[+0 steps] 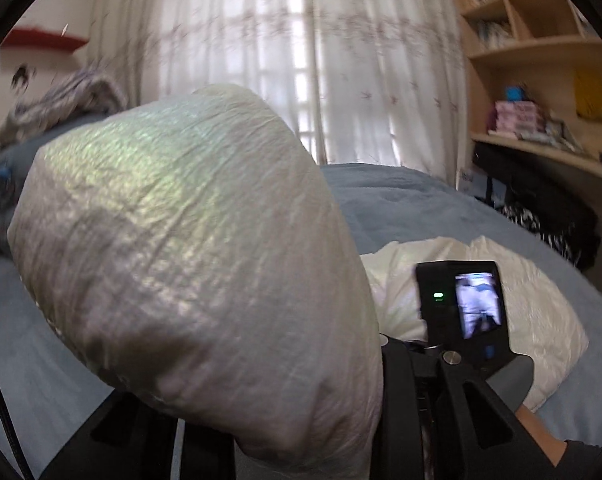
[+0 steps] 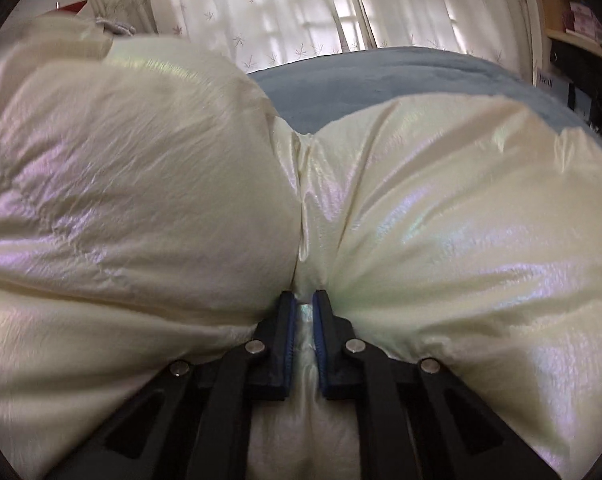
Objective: Fold large clothes
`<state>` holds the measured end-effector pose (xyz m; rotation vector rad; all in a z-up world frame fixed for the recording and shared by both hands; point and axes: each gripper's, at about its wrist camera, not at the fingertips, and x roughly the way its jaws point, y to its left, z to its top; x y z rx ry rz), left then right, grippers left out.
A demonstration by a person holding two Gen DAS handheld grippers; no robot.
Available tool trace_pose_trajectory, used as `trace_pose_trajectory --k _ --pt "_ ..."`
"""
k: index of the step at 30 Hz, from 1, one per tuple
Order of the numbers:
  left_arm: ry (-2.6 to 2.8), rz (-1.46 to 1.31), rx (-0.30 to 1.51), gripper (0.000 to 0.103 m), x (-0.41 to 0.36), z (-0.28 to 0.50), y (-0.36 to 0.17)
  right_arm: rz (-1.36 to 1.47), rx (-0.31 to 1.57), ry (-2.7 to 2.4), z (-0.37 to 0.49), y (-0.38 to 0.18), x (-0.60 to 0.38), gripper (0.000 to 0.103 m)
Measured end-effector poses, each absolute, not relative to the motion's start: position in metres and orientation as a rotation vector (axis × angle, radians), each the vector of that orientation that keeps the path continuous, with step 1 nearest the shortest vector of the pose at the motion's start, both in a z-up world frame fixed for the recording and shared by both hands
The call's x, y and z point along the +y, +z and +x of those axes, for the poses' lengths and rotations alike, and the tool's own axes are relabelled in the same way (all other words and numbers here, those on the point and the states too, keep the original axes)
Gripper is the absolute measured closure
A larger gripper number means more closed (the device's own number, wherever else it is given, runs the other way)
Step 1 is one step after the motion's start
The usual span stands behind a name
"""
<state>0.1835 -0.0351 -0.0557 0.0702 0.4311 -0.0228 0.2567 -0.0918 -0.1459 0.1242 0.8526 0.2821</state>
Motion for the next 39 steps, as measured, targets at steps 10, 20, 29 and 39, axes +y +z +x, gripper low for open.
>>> trace_pose_trajectory --k 10,20,29,39 --pt "-0.019 0.288 0.417 0.077 -0.099 0.17 -0.048 0.232 0.874 0.344 0.259 -0.155 -0.104 0.095" --pt "0.038 0.418 0.43 0.077 -0.133 0.176 -0.035 0.205 1.022 0.423 0.256 -0.121 -0.119 0.095" --pt "0.027 0.534 0.435 0.076 -0.176 0.167 -0.035 0.217 0.823 0.15 0.176 -0.065 -0.245 0.094" --pt "-0.071 0.986 0.358 0.068 -0.296 0.15 -0.102 0.562 0.781 -0.051 0.087 -0.088 -0.342 0.094"
